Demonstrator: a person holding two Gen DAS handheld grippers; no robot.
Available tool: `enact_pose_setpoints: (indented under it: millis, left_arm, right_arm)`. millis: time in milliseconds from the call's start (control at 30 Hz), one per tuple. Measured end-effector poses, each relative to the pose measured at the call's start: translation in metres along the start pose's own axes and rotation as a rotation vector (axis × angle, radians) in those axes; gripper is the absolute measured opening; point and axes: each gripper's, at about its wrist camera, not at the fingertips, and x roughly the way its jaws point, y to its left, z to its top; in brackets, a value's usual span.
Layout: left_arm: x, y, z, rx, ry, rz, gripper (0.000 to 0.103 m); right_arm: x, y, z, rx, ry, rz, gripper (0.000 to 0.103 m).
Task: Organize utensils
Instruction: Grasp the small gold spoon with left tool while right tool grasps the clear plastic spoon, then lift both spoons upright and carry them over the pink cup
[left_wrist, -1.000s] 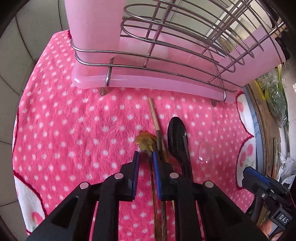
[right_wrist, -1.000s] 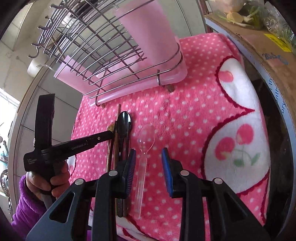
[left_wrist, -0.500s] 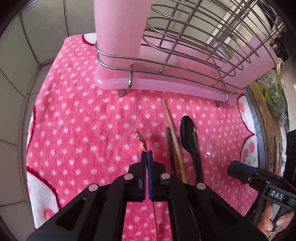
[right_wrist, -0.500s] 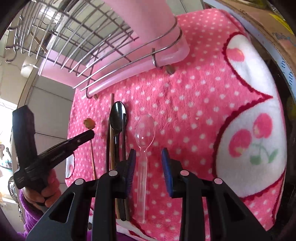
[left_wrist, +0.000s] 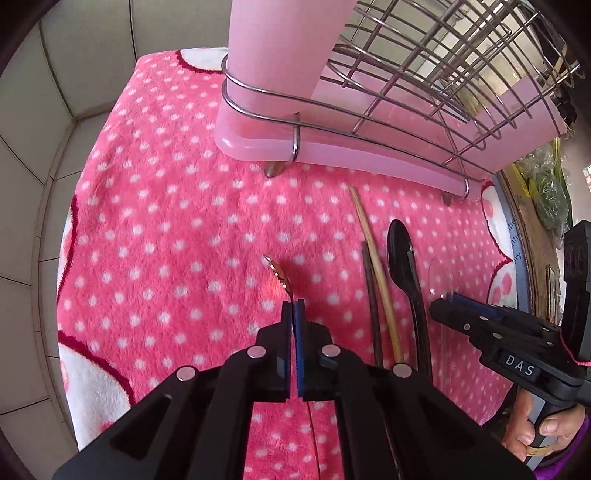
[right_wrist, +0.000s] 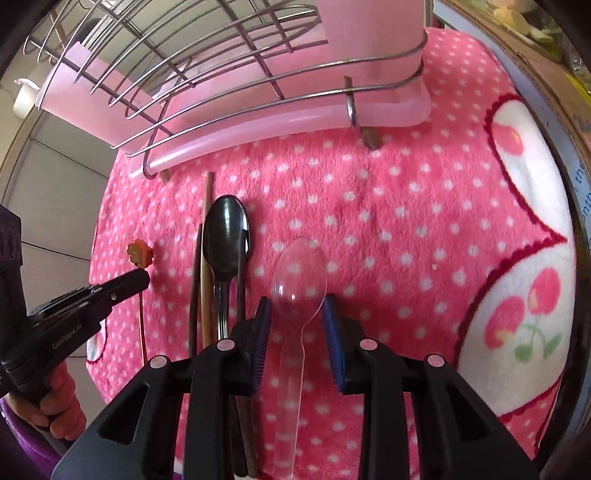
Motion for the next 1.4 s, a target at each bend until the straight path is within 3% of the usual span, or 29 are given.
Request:
enact_pose_setpoints:
  millis: [200, 367, 633, 767, 1067, 1400]
  left_arm:
    - [0.012, -0.008, 0.004, -0.012, 0.034, 0.001, 0.005]
    - [0.009, -0.013, 0.003, -0.002, 0.008, -0.007, 0.002]
    - [-0.027, -0.008, -0.007, 0.0, -0.109, -0.06, 0.001]
    - [-0.05, -0.008, -0.011, 0.015, -0.184, -0.066, 0.001]
    - [-0.105, -0.006, -0.012, 0.03, -0.342, -0.057, 0.001]
    - [-0.171, -0.007, -0.003, 0.015, -0.545, -0.111, 0.001]
  right_arm:
    - [0.004, 0.008, -0.004, -0.014, -0.061, -0.023, 0.024]
    - [-0.007, -0.016, -0.01, 0.069, -0.104, 0.115, 0.008]
    - [-0.03, -0.037, -0.019, 0.096, -0.172, 0.179, 0.003]
    - [-0.049, -0.044, -0.027, 0.087, -0.219, 0.167, 0.003]
    - [-0.102, -0.045, -0.032, 0.026, -0.402, 0.109, 0.003]
    - [-0.177, -0.041, -0.015, -0.006, -0.637, 0.109, 0.003]
